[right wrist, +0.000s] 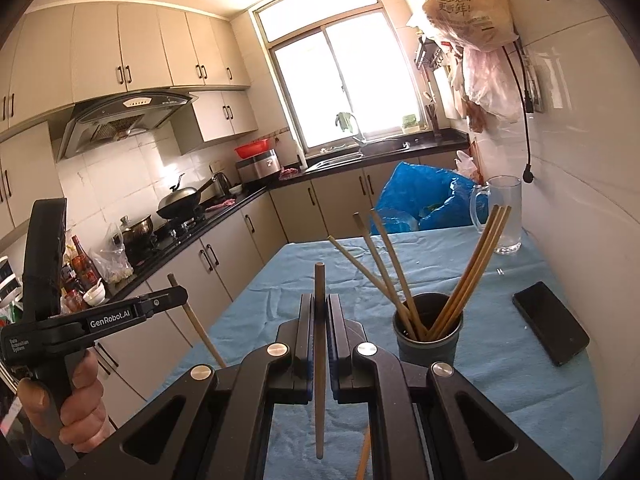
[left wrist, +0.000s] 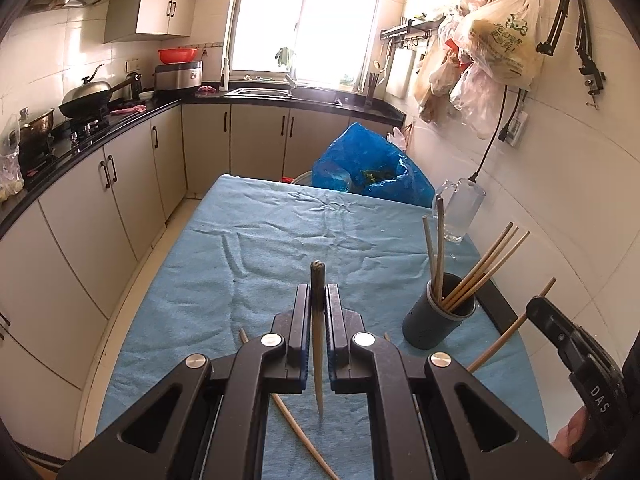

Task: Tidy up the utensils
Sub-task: 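Carry the left tool's chopstick into the black cup while the right tool lowers its own in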

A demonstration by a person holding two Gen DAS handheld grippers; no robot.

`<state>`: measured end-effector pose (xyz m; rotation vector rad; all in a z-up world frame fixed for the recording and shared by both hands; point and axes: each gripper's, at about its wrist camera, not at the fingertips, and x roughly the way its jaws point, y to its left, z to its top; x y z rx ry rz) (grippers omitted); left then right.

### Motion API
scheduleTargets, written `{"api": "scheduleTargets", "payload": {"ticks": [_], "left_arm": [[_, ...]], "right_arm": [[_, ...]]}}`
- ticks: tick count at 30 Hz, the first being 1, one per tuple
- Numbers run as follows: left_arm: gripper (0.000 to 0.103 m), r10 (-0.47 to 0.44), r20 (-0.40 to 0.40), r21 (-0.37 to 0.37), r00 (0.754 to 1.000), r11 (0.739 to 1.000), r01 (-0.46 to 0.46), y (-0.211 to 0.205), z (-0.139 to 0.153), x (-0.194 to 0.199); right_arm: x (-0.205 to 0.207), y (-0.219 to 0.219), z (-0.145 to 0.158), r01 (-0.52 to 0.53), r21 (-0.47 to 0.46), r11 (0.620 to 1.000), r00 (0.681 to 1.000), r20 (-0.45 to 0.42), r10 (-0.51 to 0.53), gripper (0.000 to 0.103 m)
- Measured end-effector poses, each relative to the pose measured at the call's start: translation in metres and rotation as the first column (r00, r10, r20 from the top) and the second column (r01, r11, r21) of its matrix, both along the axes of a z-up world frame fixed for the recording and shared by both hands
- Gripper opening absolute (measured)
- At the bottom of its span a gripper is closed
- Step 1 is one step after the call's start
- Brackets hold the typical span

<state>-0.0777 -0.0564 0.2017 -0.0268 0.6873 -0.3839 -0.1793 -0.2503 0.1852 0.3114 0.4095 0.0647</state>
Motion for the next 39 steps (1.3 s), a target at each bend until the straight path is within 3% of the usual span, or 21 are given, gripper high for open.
{"api": "scheduleTargets", "payload": {"ticks": [39], "left_arm": [[0.006,-0.051,0.051,0.048,0.997,0.998,0.048,-0.024,0.012,-0.021]], "right_arm": [[-0.022,-0.019,0.011,0.047,0.024,0.999,0.998,0.036,-0.048,0.006]]}}
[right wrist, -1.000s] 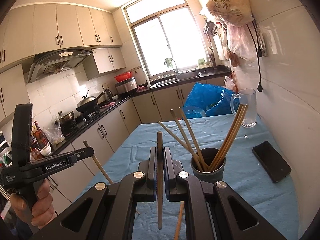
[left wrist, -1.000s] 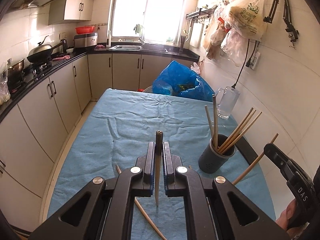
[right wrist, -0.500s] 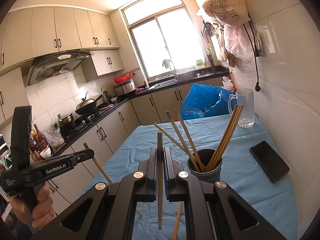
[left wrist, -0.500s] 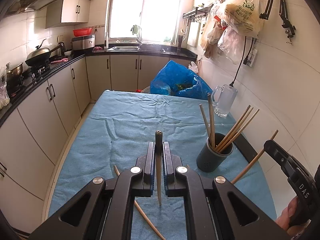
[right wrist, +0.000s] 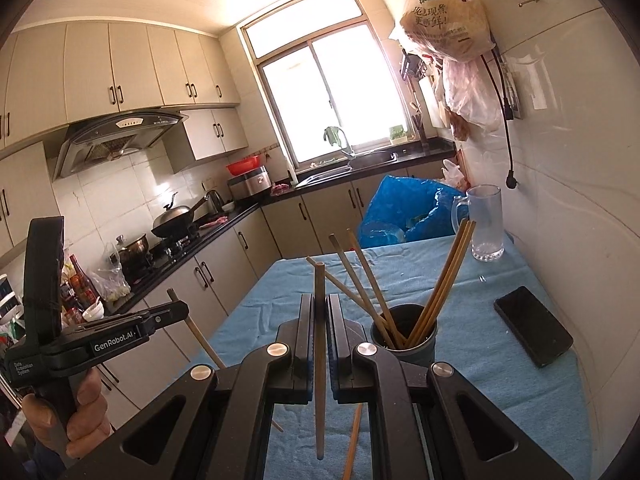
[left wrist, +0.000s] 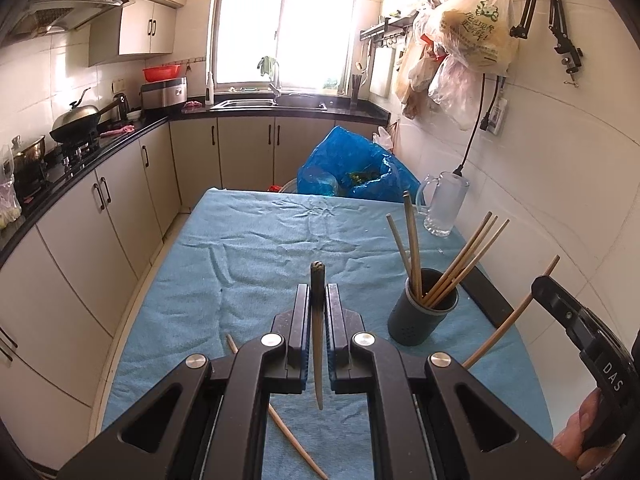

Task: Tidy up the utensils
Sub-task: 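Carry the left tool's chopstick into the black cup while the right tool lowers its own in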

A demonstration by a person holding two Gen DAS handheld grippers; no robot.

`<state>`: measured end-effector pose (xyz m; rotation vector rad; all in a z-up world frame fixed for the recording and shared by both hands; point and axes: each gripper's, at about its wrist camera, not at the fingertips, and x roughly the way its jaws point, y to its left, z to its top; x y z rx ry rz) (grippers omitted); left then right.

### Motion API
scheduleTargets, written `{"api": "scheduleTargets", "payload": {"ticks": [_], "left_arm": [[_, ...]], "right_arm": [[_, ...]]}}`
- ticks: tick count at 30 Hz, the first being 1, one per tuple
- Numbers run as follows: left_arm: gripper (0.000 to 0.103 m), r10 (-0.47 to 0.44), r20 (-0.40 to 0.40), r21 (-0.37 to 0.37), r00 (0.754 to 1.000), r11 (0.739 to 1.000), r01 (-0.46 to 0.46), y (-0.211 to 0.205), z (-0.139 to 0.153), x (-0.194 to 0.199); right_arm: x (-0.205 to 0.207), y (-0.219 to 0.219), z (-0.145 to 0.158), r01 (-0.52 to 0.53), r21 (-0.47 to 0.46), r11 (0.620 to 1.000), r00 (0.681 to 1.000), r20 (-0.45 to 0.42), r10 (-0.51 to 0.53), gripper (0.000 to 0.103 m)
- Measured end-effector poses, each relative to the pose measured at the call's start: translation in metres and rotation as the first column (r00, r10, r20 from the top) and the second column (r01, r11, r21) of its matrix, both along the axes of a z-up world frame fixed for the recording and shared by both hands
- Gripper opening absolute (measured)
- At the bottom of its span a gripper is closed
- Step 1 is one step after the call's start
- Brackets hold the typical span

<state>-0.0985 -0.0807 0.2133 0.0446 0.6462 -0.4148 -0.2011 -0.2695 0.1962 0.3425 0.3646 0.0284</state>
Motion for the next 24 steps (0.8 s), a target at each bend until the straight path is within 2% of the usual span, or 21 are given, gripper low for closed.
{"api": "scheduleTargets", "payload": {"ticks": [24], "left_arm": [[0.006,-0.076,0.026,-0.012,0.997,0.997,0.076,-0.031,0.029,-0.013]], "right_arm": [[-0.029,-0.025,0.015,0.065,0.031,0.997,0.996,0.058,-0.067,0.006]]}}
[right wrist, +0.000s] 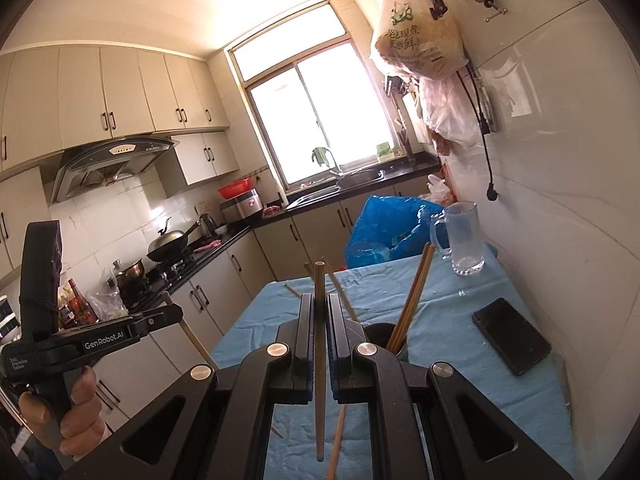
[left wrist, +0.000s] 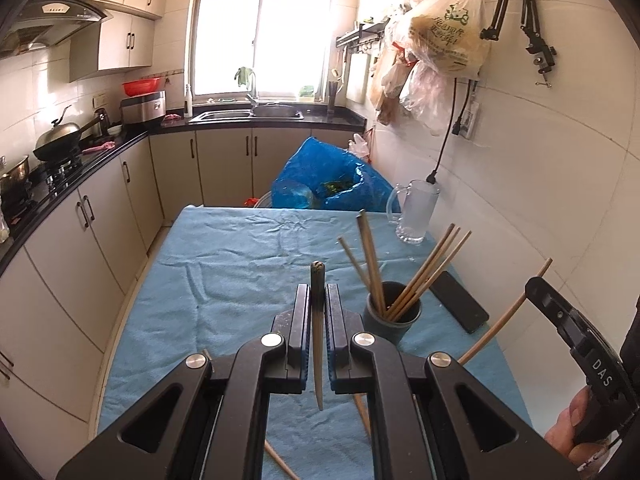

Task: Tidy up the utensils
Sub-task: 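Carry the left tool's chopstick into the black cup while the right tool lowers its own in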

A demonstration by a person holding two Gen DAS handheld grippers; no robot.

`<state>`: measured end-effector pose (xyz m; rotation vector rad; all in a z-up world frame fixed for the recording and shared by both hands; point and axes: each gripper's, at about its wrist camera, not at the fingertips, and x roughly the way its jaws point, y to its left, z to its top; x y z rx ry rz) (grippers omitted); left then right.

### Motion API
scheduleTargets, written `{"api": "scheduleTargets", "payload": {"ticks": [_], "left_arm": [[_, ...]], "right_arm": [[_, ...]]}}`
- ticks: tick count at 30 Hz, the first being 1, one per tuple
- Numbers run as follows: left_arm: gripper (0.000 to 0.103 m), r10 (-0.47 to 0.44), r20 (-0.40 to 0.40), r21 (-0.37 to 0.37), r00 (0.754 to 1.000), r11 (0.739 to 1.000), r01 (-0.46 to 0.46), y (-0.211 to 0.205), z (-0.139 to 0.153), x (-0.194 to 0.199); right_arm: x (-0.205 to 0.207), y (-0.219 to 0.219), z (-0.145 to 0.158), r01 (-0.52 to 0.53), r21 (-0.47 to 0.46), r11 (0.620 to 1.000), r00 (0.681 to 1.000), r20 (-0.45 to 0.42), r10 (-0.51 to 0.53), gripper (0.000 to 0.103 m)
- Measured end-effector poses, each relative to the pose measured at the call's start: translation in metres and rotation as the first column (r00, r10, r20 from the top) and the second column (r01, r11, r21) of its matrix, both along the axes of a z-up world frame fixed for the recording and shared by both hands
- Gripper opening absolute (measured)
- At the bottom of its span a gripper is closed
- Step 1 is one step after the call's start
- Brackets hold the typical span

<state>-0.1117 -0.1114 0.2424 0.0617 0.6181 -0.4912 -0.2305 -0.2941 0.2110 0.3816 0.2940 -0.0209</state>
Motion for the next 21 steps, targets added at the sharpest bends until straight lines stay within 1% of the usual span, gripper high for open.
{"api": "scheduleTargets", "payload": {"ticks": [10,19,21], "left_arm": [[0.006,-0.069,0.028,-0.032,0.997,0.997,0.07,-0.03,0.028,0.003],[0.006,-0.091,0.082,-0.064,0.992,0.993,0.097,-0.054,0.063,0.011],[0.006,-0.097,0.081,-0.072,0.992,0.992,0.103,-0.062,0.069,0.016]], "right_arm": [[0.005,-0.025,0.021,0.061,0.003,0.998,0.998,0.029,-0.061,0.006],[0.023,-0.042,0.05,0.127,-0.028,0.992,0.99,0.068,-0.125,0.006],[0.028,-0.046,0.055,0.145,-0.037,0.989,0.987,0.073,-0.142,0.006]]}}
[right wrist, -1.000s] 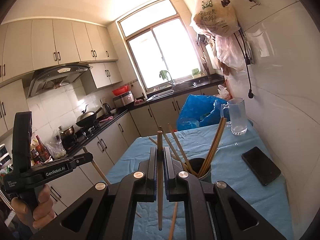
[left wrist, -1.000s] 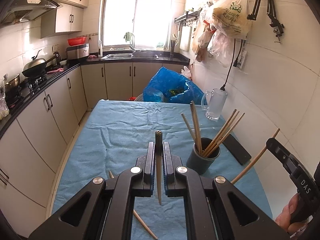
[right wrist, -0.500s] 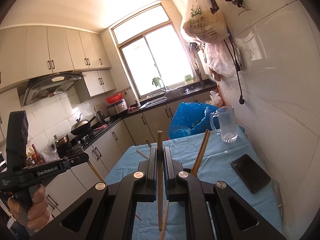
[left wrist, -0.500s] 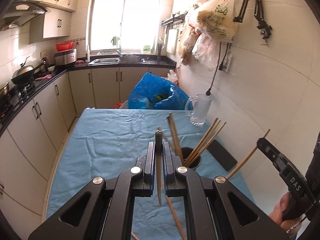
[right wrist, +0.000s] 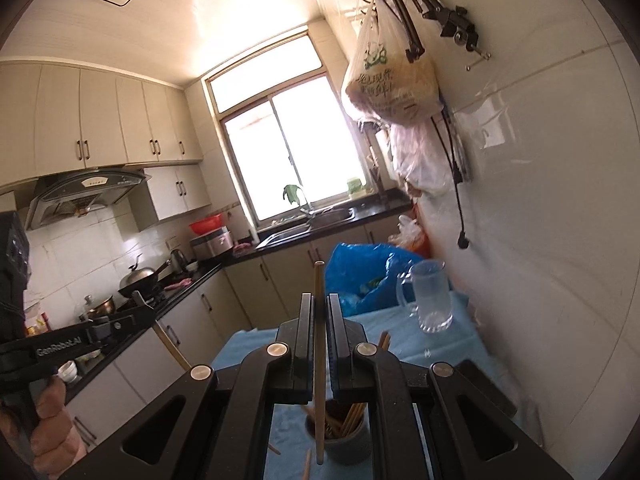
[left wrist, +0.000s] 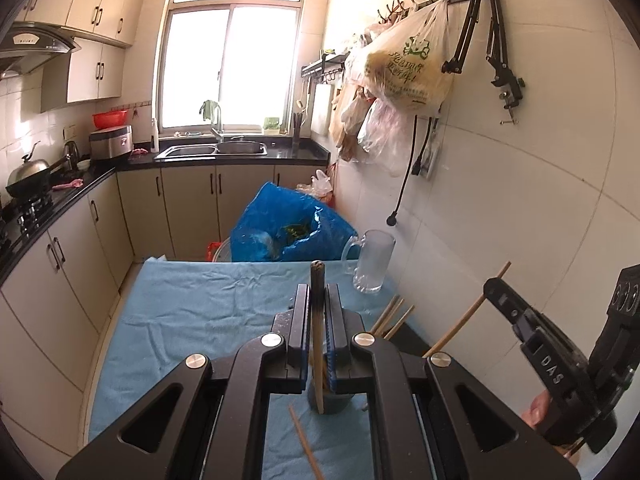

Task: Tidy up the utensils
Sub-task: 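Carry the left tool's chopstick into the black cup while the right tool lowers its own in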

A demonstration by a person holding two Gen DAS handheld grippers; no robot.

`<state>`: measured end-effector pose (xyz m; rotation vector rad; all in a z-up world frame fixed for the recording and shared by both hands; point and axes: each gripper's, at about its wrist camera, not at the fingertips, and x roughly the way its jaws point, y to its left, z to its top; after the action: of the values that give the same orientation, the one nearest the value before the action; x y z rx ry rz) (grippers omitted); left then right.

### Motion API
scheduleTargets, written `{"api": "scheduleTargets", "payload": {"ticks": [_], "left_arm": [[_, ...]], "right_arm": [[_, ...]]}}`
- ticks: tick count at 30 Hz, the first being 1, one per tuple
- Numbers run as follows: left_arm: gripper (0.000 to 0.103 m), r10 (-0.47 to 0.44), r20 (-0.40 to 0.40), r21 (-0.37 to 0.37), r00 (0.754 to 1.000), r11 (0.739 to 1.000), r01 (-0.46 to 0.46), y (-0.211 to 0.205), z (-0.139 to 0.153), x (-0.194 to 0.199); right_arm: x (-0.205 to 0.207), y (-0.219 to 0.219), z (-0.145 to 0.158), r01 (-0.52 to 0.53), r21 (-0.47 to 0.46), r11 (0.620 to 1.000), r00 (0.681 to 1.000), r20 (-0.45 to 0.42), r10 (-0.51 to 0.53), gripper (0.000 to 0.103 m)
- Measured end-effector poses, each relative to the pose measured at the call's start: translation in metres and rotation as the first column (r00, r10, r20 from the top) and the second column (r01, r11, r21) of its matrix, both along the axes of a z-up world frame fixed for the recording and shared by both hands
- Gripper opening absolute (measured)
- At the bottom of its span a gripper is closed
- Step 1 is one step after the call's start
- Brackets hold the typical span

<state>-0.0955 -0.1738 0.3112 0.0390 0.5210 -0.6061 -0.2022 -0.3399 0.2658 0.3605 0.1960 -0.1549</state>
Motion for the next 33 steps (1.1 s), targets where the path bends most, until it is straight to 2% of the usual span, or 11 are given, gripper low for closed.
{"api": "scheduleTargets", "payload": {"ticks": [5,10,19,23,33], "left_arm": [[0.006,-0.009,-0.007,-0.006,1.0,1.0,0.009,-0.02,0.003,0.016],[0.006,-0.015,-0.03,-0.001,0.999,1.0,0.015,-0.034,-0.01,0.031],[0.006,-0.006,-0.104,0.025,0.995,1.0,0.008,-0.042,-0.05,0.057],[0.006,-0.001,-0.098,0.036,0.995,0.999,0.004,-0.043,-0.061,0.063],[0.007,0.014,-0.153,0.057,0.988,0.998,-0.006,-0.042,-0.087,0.078]], "right_arm": [[0.014,-0.006,0.007,0.031,-0.019,0.999,1.0,0.005,-0.03,0.006],[0.029,-0.015,0.003,0.039,-0.009,0.999,0.999,-0.007,-0.039,0.006],[0.057,-0.024,-0.031,0.036,0.006,0.999,0.997,-0.074,-0.035,0.006],[0.065,-0.027,-0.045,0.035,0.015,0.999,0.994,-0.103,-0.034,0.006],[0.079,-0.025,-0.071,0.014,0.03,0.999,0.985,-0.171,-0.008,0.006]]}}
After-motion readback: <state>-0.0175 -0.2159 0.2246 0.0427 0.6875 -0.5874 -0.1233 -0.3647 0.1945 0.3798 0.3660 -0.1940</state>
